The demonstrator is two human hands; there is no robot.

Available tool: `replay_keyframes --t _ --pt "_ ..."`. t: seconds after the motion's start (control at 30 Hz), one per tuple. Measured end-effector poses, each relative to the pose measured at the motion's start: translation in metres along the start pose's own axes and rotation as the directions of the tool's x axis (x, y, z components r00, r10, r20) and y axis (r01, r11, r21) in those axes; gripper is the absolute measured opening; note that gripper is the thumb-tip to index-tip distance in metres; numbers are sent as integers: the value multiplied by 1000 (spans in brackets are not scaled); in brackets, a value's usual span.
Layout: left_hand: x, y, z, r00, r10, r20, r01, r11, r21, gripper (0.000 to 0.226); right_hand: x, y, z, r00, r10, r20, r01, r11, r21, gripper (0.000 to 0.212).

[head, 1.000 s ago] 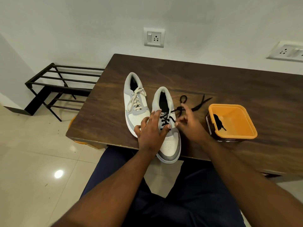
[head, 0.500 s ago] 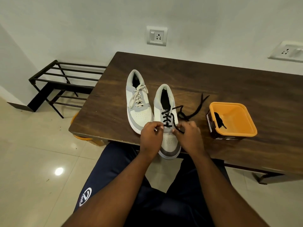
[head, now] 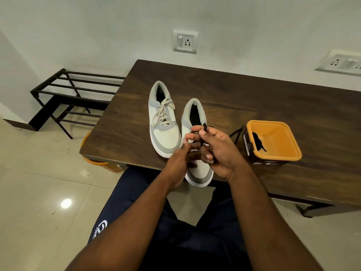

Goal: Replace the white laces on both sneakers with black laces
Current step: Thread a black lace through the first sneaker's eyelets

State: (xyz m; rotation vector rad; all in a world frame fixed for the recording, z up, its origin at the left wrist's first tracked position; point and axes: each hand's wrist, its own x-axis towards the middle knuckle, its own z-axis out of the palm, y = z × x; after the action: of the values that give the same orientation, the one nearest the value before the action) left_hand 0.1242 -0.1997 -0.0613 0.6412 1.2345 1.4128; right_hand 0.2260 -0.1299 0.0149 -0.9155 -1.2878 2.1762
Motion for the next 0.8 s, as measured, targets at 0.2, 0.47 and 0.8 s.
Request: replay_keyframes --t 0.2,0.47,0.8 --pt "-5 17 -4 991 36 -128 -27 997 73 27 18 -16 -28 909 -84 -408 -19 971 -240 24" --pt "-7 43 0 973 149 -179 -88 948 307 23 4 22 -34 918 -395 18 249 542 -803 40" --pt "-6 53 -38 945 203 -256 -95 921 378 13 16 17 -76 797 -554 -241 36 442 -896 46"
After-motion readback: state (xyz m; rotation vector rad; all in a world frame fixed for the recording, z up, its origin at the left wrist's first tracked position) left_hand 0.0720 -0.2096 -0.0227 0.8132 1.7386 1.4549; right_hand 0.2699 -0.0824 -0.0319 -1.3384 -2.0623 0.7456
